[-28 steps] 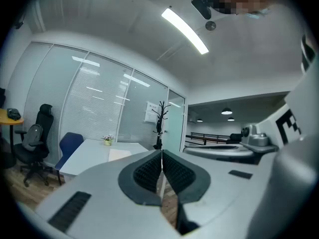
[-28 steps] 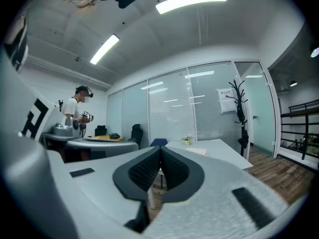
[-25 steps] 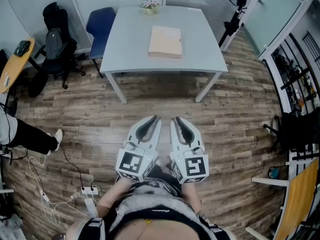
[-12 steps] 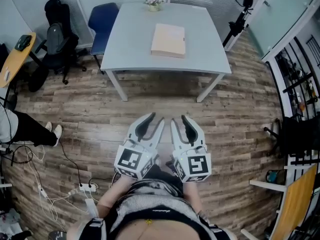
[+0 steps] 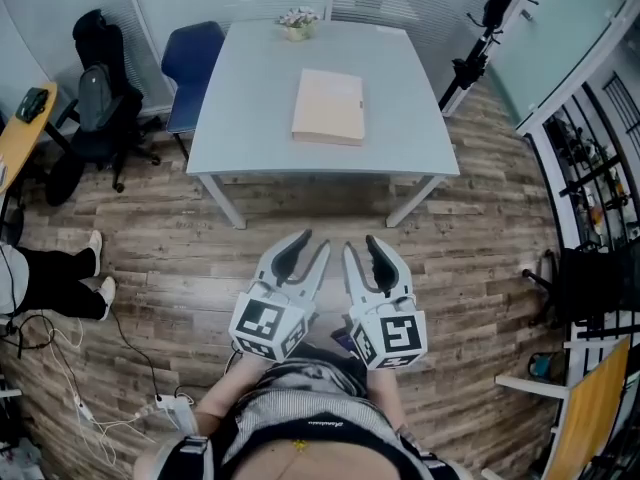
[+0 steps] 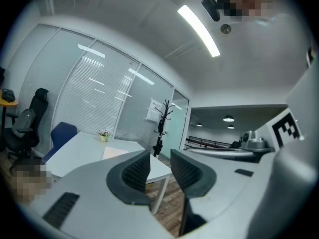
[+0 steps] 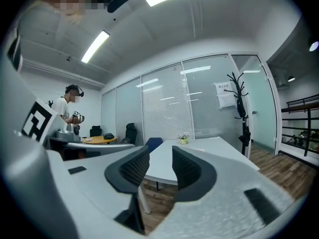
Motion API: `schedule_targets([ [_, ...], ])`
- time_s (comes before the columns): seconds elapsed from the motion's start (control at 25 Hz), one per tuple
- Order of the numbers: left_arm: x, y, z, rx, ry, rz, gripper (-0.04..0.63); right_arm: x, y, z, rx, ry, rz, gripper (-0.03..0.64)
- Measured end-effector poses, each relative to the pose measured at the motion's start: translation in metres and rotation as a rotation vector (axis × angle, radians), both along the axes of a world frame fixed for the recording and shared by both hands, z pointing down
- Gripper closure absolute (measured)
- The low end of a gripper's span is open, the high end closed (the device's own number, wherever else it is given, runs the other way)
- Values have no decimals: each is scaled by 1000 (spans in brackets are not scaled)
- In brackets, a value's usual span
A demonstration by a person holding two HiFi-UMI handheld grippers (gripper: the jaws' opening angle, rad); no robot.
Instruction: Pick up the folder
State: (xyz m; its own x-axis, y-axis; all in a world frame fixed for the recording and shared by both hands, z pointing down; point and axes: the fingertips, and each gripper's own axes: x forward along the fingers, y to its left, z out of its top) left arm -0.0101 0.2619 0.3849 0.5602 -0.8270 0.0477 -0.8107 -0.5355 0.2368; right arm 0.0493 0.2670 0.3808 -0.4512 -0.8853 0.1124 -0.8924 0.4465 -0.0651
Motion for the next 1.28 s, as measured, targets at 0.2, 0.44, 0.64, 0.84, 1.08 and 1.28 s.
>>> schedule_targets([
  [0.2,-5,-65,0,-7,-7,34,492,-11,-67,-6,14,2,12,472],
  [0.44,-23,-135,-1,-16,5,31,492,-29,-133,-7,4,18,0,472],
  [0.64,-39,-177,4,-27,6,37,492,-42,-175,-4,2,21,17,472],
  [0.84,-42,-205,8,-38,6,65,492,-47,-202,1,-14,16,33,472],
  [1.08,-36,-227,4,-36,18,84,492,-41,-224,4,-20,19,50,472],
  [1.28,-27,-261,6,-43,22,84,491,-26,-256,11,-32,11,70,472],
])
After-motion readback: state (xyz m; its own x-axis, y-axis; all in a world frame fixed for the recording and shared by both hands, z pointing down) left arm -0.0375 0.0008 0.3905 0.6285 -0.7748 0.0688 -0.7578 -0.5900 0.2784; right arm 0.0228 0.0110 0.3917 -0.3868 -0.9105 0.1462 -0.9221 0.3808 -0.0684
